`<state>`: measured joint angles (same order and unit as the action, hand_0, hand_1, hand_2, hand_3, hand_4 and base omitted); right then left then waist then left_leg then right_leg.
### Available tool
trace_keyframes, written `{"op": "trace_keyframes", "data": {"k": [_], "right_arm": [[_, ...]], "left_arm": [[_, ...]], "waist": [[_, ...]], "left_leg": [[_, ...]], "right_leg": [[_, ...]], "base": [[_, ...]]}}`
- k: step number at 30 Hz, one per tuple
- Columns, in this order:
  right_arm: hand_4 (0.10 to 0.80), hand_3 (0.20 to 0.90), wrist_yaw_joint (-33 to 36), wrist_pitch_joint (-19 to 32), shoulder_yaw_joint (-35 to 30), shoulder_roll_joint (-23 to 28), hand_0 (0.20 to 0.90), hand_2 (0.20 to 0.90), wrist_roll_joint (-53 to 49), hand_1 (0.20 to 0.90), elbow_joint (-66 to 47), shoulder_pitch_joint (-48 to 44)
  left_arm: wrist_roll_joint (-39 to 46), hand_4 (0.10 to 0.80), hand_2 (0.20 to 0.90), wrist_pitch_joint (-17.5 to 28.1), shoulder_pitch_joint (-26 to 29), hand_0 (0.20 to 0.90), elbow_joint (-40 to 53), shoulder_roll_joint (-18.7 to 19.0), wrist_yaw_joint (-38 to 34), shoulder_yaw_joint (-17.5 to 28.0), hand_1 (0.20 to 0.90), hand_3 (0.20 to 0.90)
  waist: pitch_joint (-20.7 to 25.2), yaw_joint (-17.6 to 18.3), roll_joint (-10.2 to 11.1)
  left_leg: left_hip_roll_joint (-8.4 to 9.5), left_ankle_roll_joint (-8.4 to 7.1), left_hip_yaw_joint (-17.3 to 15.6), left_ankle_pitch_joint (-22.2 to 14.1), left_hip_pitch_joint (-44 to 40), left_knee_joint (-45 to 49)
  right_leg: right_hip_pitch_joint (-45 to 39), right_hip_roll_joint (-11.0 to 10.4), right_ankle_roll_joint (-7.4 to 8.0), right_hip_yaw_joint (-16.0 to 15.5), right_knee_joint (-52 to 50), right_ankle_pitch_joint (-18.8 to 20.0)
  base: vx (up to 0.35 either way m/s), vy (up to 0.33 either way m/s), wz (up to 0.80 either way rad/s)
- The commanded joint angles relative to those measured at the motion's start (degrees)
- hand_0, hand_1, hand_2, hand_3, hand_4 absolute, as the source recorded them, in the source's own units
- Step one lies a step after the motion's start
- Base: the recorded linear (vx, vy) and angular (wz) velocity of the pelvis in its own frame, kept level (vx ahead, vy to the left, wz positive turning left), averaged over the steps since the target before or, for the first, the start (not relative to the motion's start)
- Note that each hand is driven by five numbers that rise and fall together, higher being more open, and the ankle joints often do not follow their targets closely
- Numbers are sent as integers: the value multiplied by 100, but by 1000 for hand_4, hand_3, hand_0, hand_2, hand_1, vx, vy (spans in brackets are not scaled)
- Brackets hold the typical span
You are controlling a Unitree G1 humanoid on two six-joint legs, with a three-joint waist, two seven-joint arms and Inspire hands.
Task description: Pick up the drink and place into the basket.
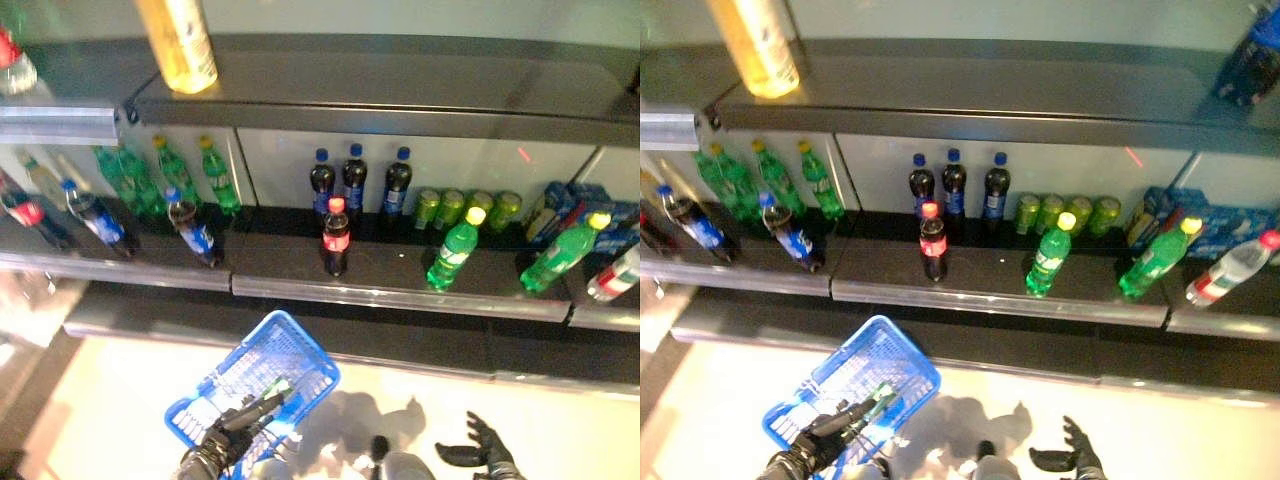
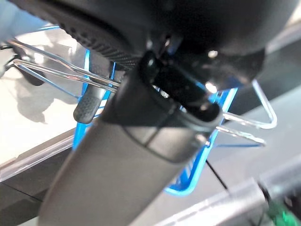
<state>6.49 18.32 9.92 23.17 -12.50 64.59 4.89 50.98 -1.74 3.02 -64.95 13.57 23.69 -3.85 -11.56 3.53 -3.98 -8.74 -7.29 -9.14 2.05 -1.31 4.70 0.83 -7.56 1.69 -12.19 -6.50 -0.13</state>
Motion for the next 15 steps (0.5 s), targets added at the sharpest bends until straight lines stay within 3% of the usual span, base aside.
{"op": "trace_keyframes", "data": {"k": [1,3,8,15], "right_arm": [[800,900,55,274,-148,-65,900,900,101,900,87,-312],[800,900,14,281,-247,-93,900,900,29,900,162,-273],[800,900,-360,420,-380,-197,900,900,-30,900,340,-250],[800,900,-358,303,-339,-305,900,900,-133,900,380,-384]], "left_arm": [[145,100,300,26,62,300,256,244,628,-17,300,200],[63,100,300,-23,70,300,201,258,698,-53,300,200],[108,100,300,29,132,300,-31,424,729,73,300,200],[68,100,300,45,107,300,-153,500,773,143,300,200]], "waist": [[77,-123,310],[161,-83,235],[227,-93,249],[318,-205,301]], "left_leg": [[266,195,107,-54,-157,-416],[323,184,-22,6,-325,-780],[523,343,66,-162,-502,-900],[585,424,6,-228,-526,-970]], "right_leg": [[-356,-27,413,222,18,-284],[-373,-113,522,109,57,-252],[-389,-191,694,191,184,-106],[-485,-159,729,60,487,50]], "base": [[59,373,-40],[47,301,-40],[3,115,-8],[-2,15,4]]}}
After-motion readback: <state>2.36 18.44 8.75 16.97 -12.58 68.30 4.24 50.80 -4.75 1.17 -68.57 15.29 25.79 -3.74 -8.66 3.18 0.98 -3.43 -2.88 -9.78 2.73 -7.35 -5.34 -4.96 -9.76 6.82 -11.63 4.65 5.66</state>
